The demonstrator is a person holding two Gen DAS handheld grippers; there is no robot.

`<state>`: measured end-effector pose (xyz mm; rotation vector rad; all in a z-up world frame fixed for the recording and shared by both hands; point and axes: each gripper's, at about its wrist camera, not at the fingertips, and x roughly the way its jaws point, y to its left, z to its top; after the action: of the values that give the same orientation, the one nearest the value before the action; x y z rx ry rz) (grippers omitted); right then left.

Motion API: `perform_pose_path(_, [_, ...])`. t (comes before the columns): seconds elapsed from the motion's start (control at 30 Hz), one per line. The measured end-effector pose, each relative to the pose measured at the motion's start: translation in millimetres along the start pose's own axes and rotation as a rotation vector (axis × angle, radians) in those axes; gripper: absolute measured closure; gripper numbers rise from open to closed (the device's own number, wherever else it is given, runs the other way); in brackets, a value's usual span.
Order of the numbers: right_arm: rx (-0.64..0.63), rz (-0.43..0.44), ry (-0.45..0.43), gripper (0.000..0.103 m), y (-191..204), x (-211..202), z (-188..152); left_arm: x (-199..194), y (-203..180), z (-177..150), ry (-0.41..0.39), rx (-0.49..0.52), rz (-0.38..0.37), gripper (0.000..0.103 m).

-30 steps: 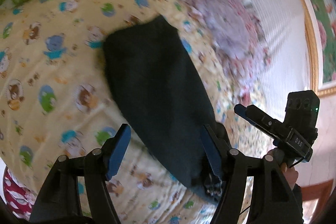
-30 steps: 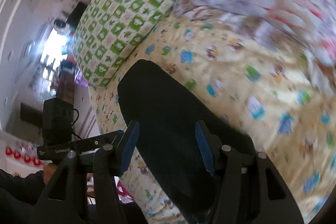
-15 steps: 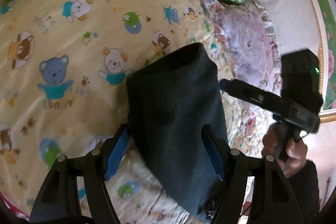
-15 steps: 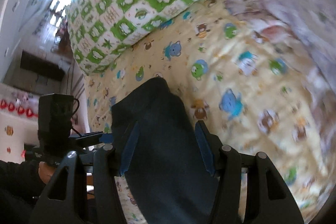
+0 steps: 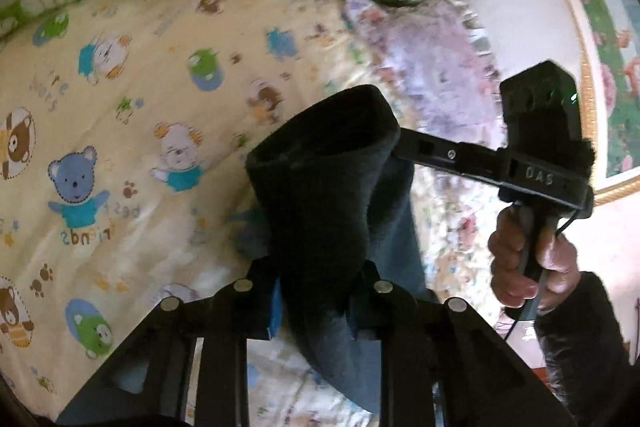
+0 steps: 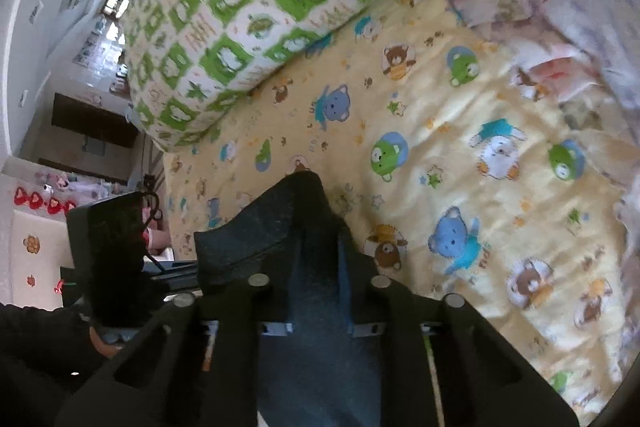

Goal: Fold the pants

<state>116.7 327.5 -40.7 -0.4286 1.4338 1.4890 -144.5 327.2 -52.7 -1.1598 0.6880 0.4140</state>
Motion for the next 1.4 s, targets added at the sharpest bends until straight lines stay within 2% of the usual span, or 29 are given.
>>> perform_pose_path(0.3, [0.021,0.045,-0.159,0.093,11.4,-78.5,-39.1,-20.9,-63.9,-12.9,-0.040,0.122,-0.084,0.081])
perform_pose_path(0.47, [0.051,0.054,-0.236,0.094,13.0,-115.7,-72.9,-25.1,-101.5,-26.9,-0.023,0.212,-0.119,0.081])
perform_pose_path(0.73, [0.128,0.059,-0.371,0.094,10.6,-159.2,-141.2,-26.4,-143.3,-57.6,0.038,0.309,-0.159,0.081])
perform_pose_path(0.9, [0.172,0.055,-0.442,0.094,6.5,-181.0,-182.7,-22.4,-177.7,-85.3,0.090,0.430,-0.186,0.081])
perform_pose_path(1.03, [0.211,0.054,-0.493,0.094,-0.3,-197.1,-218.8,-13.0,-201.4,-108.1,0.136,0.488,-0.208,0.081])
perform_pose_path(1.4, [0.387,0.045,-0.634,0.094,-26.2,-213.1,-329.3,26.2,-251.8,-181.0,0.283,0.680,-0.206,0.081])
